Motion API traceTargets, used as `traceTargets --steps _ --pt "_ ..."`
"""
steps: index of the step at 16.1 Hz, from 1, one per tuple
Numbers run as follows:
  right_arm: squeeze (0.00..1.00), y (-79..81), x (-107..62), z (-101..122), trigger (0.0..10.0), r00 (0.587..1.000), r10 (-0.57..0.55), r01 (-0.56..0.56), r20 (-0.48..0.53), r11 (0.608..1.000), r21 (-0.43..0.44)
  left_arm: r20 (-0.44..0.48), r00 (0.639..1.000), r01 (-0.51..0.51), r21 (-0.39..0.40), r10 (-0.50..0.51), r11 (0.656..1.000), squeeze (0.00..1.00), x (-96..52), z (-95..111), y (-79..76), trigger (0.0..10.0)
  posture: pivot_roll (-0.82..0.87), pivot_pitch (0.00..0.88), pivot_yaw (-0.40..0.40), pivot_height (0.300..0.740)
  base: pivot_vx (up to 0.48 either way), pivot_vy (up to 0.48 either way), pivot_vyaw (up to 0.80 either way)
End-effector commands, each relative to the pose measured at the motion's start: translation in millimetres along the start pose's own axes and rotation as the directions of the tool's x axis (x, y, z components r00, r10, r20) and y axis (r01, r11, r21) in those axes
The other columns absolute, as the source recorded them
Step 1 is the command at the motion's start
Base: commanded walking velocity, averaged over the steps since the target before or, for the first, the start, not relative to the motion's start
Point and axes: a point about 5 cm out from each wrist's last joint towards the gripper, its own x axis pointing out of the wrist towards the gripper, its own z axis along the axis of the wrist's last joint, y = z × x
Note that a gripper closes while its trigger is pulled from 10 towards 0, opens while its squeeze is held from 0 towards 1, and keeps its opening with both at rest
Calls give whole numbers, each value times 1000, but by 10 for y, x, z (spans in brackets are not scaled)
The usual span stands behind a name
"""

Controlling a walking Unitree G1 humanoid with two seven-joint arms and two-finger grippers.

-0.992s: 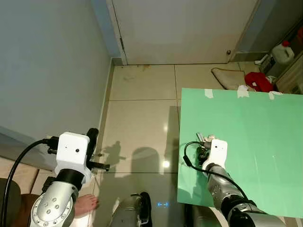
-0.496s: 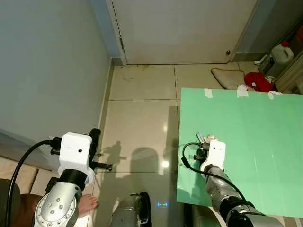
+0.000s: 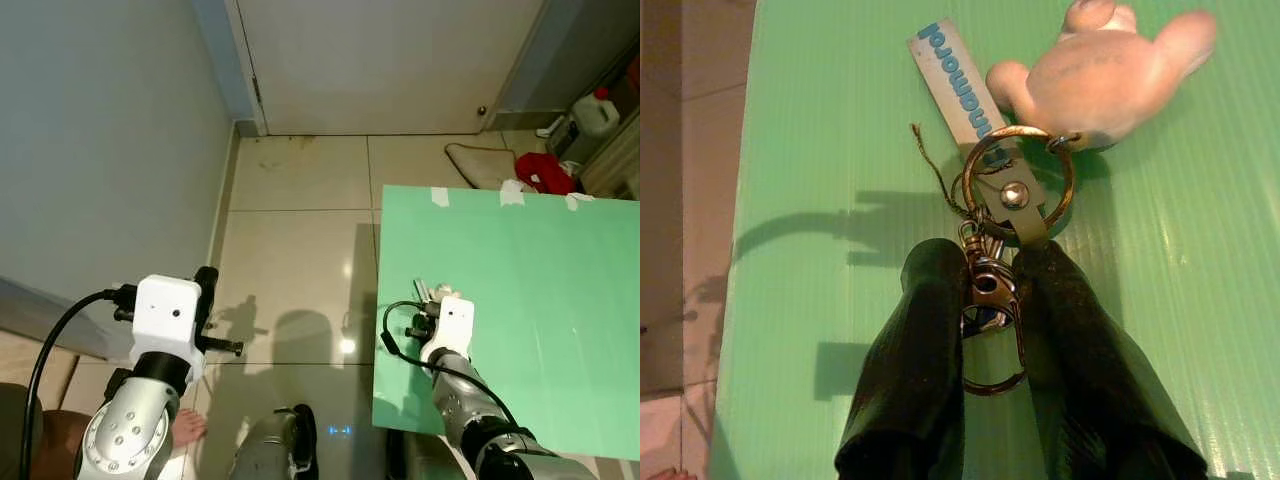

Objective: Hang keys on a hook

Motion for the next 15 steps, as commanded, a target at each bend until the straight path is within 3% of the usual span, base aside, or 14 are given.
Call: traceTargets --steps 1,3,5,7,10,11,12,14,15 --pt "0 -86 11 50 0 999 -36 35 17 999 25 -10 1000 -8 9 8 1000 0 12 -34 5 10000 191 248 65 740 0 0 0" --pt "0 -265 87 554 0 977 -47 51 210 999 -13 17 1000 8 -3 -7 1000 0 142 -32 -40 10000 131 218 51 740 0 0 0" --pt "0 -286 104 826 0 952 -26 34 306 999 -22 31 999 15 -10 -15 1000 0 230 -32 -67 10000 106 199 45 740 0 0 0" --pt "0 -252 97 1220 0 902 -4 8 433 1000 -6 61 998 36 -22 -35 999 0 376 -7 -128 10000 55 154 44 740 0 0 0" --pt "0 -180 87 1393 0 875 10 -15 484 1000 6 71 996 49 -22 -48 999 0 467 -19 -147 10000 28 114 45 740 0 0 0" --pt "0 -134 65 1573 0 846 29 -37 533 999 3 76 996 52 -15 -51 999 0 542 -35 -138 10000 4 84 41 740 0 0 0" --pt "0 -98 37 1734 0 818 62 -60 571 998 -21 78 996 52 -8 -51 999 0 600 -52 -117 10000 -11 69 43 740 0 0 0" --pt "0 -72 13 1845 0 798 97 -77 595 995 -59 81 995 52 -7 -51 999 0 651 -60 -101 10000 -27 62 47 740 0 0 0" --pt "0 -58 20 1854 0 806 113 -71 581 993 -94 88 994 61 -1 -61 998 0 705 -56 -104 10000 -39 57 54 740 0 0 0"
